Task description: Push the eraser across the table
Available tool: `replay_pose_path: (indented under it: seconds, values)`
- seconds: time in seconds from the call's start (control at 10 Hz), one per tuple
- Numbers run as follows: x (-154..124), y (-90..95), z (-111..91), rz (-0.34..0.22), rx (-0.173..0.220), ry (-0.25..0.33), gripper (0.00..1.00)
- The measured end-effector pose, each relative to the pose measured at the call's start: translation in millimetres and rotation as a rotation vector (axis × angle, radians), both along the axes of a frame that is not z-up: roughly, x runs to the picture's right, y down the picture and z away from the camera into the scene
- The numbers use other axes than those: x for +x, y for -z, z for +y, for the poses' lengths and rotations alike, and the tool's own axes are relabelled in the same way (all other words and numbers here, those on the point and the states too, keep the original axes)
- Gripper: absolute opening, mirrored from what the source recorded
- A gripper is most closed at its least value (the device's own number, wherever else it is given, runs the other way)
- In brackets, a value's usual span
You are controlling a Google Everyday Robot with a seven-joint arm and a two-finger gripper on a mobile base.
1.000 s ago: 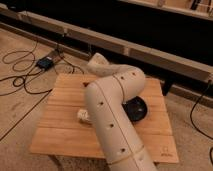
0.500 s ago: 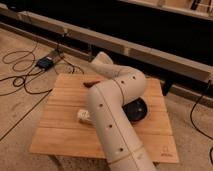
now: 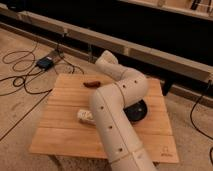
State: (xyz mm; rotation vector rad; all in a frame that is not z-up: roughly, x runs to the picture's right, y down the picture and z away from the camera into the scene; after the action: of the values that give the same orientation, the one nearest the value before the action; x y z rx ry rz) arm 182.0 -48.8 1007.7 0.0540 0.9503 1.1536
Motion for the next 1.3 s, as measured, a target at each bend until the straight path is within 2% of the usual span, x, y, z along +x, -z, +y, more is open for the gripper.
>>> replay_pose_path:
  seconds: [0.1, 0.3, 0.6, 0.8, 1.0, 1.3]
  values:
    - [2.6, 0.0, -3.6, 0.006, 0.015, -0.008, 0.80]
    - [-9.0, -3.4, -9.7, -0.020, 0.034, -0.006, 0.80]
    - [-52.3, -6.2, -24.7, -0.110, 0.069, 0.040, 0.80]
    - [-75.4, -3.0, -22.9, -0.164, 0.070, 0.072, 0.80]
    - [-80.5, 2.2, -15.6, -0.181, 0.063, 0.085, 0.80]
    - [-59.9, 10.8, -4.6, -0.149, 0.059, 0.064, 0.80]
